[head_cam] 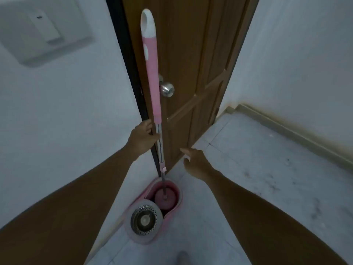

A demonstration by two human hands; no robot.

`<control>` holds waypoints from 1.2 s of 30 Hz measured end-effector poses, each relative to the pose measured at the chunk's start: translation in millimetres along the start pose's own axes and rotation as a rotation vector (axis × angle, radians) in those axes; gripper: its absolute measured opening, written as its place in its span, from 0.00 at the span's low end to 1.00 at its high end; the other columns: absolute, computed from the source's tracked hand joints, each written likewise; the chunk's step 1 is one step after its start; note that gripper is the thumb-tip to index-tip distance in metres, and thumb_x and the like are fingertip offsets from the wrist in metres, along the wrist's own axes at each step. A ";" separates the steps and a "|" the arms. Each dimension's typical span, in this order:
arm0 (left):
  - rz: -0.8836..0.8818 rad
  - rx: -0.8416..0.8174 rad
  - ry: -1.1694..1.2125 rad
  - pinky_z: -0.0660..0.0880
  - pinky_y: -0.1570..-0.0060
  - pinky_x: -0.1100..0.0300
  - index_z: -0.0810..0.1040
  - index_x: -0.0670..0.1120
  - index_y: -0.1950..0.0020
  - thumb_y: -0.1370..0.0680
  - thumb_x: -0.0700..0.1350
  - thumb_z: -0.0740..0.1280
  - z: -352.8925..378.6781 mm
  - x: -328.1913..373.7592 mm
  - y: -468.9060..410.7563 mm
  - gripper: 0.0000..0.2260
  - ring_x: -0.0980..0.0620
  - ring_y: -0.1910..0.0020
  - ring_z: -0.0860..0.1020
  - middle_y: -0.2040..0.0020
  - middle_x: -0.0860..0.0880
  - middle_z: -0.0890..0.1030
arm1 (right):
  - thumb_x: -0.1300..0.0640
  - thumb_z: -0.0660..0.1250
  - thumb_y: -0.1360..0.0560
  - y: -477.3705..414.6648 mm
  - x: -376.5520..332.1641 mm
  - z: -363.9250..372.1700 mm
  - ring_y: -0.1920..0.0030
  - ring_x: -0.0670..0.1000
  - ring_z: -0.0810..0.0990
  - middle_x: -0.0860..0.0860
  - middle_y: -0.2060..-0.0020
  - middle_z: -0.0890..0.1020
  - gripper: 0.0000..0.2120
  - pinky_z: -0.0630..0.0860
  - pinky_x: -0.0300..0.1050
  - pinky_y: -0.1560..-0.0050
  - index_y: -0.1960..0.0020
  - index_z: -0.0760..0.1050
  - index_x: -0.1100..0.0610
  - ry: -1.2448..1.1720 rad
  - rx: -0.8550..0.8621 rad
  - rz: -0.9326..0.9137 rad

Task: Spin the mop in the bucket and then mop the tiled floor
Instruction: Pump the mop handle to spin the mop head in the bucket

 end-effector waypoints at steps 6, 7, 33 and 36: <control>0.020 0.087 0.228 0.70 0.32 0.54 0.70 0.48 0.26 0.27 0.38 0.75 5.9 -23.8 -55.9 0.31 0.52 0.33 0.75 0.31 0.52 0.77 | 0.63 0.59 0.21 -49.6 59.7 33.4 0.35 0.49 0.76 0.51 0.30 0.74 0.24 0.71 0.26 0.47 0.26 0.68 0.55 -0.015 -0.018 0.128; 0.034 0.085 0.244 0.72 0.33 0.54 0.71 0.48 0.28 0.27 0.38 0.75 7.5 -28.9 -63.6 0.30 0.53 0.35 0.76 0.33 0.52 0.78 | 0.63 0.59 0.22 -56.0 67.4 41.2 0.33 0.49 0.75 0.51 0.30 0.74 0.24 0.69 0.27 0.44 0.26 0.69 0.55 -0.050 -0.024 0.145; 0.309 -0.127 0.143 0.79 0.40 0.52 0.80 0.42 0.38 0.31 0.41 0.75 -2.1 -58.2 -33.2 0.21 0.51 0.47 0.84 0.45 0.47 0.85 | 0.59 0.67 0.23 -98.3 142.0 218.0 0.58 0.54 0.84 0.50 0.64 0.84 0.10 0.80 0.46 0.61 0.61 0.80 0.50 -0.508 0.267 0.649; 0.295 -0.140 0.152 0.79 0.41 0.54 0.80 0.42 0.39 0.30 0.38 0.75 -3.0 -61.2 -32.1 0.20 0.51 0.47 0.85 0.46 0.47 0.85 | 0.61 0.66 0.22 -86.4 146.8 209.6 0.49 0.56 0.82 0.53 0.52 0.83 0.10 0.77 0.41 0.58 0.44 0.81 0.51 -0.386 0.200 0.638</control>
Point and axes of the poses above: each hand's wrist, its own y-axis away from the middle knuckle, its own z-axis out of the palm, x = y × z, the point moved 4 cm from there along -y, towards the middle knuckle
